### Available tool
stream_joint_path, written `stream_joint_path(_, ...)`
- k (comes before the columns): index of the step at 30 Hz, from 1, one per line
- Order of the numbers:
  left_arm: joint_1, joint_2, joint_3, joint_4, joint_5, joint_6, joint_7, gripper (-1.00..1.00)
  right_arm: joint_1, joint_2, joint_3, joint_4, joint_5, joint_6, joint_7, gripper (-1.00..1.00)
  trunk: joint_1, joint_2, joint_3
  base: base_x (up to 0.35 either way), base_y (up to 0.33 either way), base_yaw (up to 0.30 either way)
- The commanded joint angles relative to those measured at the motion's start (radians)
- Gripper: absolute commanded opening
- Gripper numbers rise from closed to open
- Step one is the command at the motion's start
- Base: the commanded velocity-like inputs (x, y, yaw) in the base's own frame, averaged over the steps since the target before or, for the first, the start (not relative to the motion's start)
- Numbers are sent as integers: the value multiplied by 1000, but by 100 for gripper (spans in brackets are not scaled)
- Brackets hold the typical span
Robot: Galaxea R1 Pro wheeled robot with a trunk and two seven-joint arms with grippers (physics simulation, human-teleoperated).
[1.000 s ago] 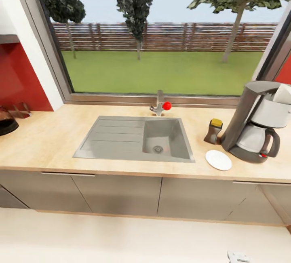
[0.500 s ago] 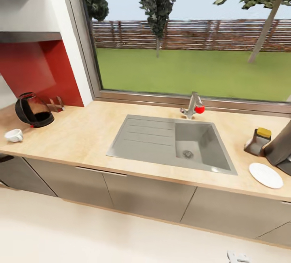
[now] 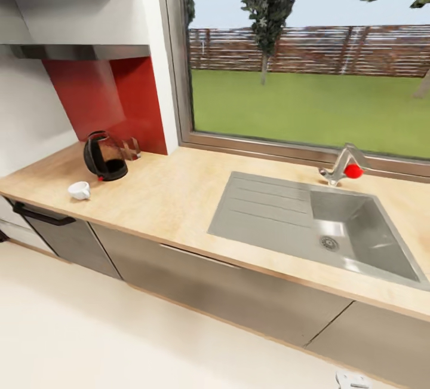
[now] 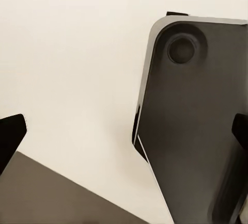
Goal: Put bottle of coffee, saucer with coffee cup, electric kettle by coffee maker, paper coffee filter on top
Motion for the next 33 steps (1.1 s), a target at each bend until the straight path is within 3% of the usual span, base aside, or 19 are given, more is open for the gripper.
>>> stream_joint_path(1, -1, 0, 6, 1, -11, -3, 5, 100, -1, 0, 8, 1, -10, -4, 0, 100, 1, -1, -1, 151, 303, 275)
stream_joint_path(13, -1, 0, 7, 1, -12, -3, 3, 100, -1, 0, 8, 0, -10, -5, 0, 100, 1, -1, -2, 191, 298, 246)
stream_joint_path(33, -1, -2, 6, 1, -11, -3, 7, 100, 23, -2, 11, 1, -3, -3, -3, 100, 1, -1, -2, 209, 286, 6)
